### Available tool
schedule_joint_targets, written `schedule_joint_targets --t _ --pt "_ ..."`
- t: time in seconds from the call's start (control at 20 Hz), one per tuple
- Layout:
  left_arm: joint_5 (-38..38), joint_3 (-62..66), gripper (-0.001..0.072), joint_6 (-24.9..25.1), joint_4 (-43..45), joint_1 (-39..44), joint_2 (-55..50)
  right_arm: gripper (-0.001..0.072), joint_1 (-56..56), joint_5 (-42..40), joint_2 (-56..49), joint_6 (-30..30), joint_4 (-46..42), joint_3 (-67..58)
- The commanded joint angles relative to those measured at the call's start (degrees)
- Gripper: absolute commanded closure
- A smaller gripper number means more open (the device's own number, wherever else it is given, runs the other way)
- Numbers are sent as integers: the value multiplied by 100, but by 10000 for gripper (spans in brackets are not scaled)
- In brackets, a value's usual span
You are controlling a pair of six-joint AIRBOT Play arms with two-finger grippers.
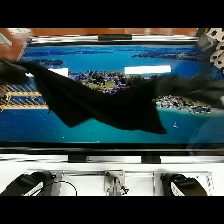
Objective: Fold the shirts.
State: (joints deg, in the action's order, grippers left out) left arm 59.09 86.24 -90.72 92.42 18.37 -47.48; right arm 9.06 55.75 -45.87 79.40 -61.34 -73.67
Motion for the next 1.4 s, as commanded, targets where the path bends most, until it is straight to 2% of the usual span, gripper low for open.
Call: schedule_joint_targets --t 0.0,0.1,0.25,0.4,0.55,0.65,0.85,0.9,1.0,1.1,1.2,1.35 --pt "-15 1899 670 -219 -57 229 223 652 4 -297 964 656 -1580 -2057" --pt "-11 2411 670 -260 -446 337 446 652 4 -267 1237 754 -1541 -2575" --pt "164 2439 670 -258 -848 356 813 652 4 -142 1486 1027 -1467 -2715" --pt "857 2439 670 -243 -361 354 997 652 4 -4 1526 1019 -1641 -2715" --pt "2052 2299 670 -363 302 354 938 652 4 114 1421 1027 -2352 -2715" --pt "2216 1749 670 -365 339 354 938 651 4 627 1174 1128 -2942 -2715" --pt "2164 208 670 -374 516 352 693 652 4 2855 197 1150 -3399 -2559" --pt "2046 -234 670 -382 518 341 568 651 4 2911 -48 1152 -3576 -2323" --pt "1530 -1121 670 -590 531 245 197 651 4 2157 -514 1211 -3886 -1775" --pt "796 -1598 669 -970 522 20 -282 651 4 879 -1102 1467 -3974 -1375" --pt "-37 -1668 670 -1668 420 -262 -892 651 4 -350 -1851 1985 -3976 -1305" --pt "-1397 -1668 669 -2098 214 -599 -1641 651 4 -1731 -2907 2824 -3976 -1305"
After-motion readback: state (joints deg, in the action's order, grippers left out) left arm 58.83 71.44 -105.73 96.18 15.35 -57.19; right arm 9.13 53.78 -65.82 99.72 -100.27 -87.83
